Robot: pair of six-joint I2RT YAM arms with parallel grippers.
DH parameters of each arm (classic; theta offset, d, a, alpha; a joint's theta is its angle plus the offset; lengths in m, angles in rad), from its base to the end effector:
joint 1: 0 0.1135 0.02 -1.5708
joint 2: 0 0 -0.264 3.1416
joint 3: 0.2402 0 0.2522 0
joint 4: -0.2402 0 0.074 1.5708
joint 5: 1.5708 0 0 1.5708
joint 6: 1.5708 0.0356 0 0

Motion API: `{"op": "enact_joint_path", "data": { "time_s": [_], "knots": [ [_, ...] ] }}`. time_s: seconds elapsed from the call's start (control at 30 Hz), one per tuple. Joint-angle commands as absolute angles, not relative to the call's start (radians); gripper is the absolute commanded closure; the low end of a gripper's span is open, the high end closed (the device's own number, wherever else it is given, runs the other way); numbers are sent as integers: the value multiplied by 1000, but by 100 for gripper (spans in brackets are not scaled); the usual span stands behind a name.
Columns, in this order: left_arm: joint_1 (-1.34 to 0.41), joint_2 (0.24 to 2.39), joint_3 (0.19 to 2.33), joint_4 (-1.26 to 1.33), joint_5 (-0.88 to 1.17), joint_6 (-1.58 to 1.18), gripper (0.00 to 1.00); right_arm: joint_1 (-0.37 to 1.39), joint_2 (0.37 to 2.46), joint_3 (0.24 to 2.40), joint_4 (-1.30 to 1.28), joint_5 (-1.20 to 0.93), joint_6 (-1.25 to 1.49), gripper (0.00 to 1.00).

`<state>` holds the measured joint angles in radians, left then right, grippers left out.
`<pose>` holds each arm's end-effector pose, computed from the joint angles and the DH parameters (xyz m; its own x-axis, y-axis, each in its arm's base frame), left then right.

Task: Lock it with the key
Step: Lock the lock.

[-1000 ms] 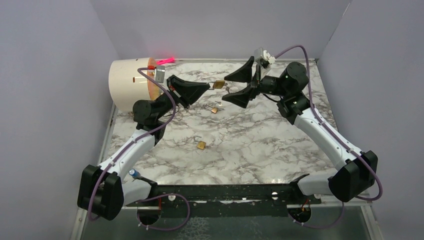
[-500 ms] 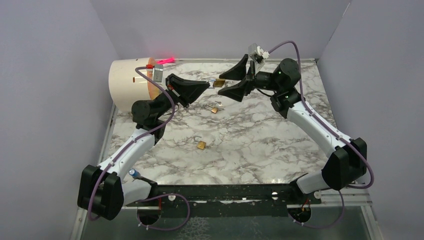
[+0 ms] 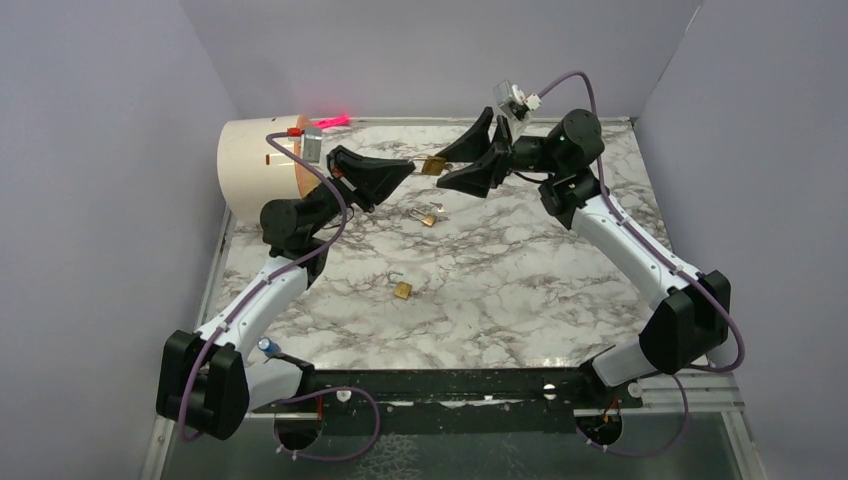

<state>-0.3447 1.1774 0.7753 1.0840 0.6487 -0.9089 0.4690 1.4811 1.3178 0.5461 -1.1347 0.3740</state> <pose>0.2254 -0.1038 0.3812 -0.1961 -0.5975 -0.7775 0.9048 0.1955 -0.3784 0.2801 0.1781 0.4291 -0.0336 0.1560 -0.9872 -0.9976 -0.0647 0.0237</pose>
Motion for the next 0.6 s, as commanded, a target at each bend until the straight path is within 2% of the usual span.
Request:
{"op": "enact_joint_path", "data": {
  "time_s": [0.0, 0.3, 0.57],
  "knots": [
    [-318, 1169, 781, 1144, 668, -911, 100, 467, 1499, 1345, 513, -1192, 399, 44],
    [-302, 1176, 786, 1151, 675, -918, 100, 466, 1514, 1365, 478, -1197, 402, 50],
    [-302, 1191, 785, 1185, 683, -945, 100, 467, 1550, 1400, 482, -1200, 449, 50]
  ]
}}
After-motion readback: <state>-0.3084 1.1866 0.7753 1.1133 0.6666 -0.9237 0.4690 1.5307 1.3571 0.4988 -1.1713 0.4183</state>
